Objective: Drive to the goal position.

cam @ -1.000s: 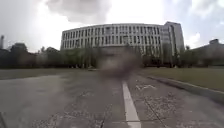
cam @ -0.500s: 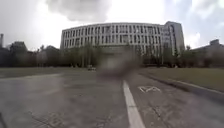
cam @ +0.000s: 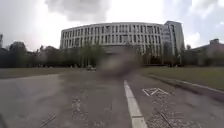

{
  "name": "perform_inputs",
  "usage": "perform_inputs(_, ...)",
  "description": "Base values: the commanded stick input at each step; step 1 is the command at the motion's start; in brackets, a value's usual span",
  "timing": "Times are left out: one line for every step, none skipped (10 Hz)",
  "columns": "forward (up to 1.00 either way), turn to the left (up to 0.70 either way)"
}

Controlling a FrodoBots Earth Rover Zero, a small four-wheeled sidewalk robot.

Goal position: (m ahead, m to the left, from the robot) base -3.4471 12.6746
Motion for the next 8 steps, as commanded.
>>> perform_inputs(0.7,0.0)
perform_inputs(0.7,0.0)
perform_inputs(0.7,0.0)
perform_inputs(0.7,0.0)
perform_inputs(0.7,0.0)
perform_inputs(0.7,0.0)
perform_inputs(0.7,0.0)
perform_inputs(0.7,0.0)
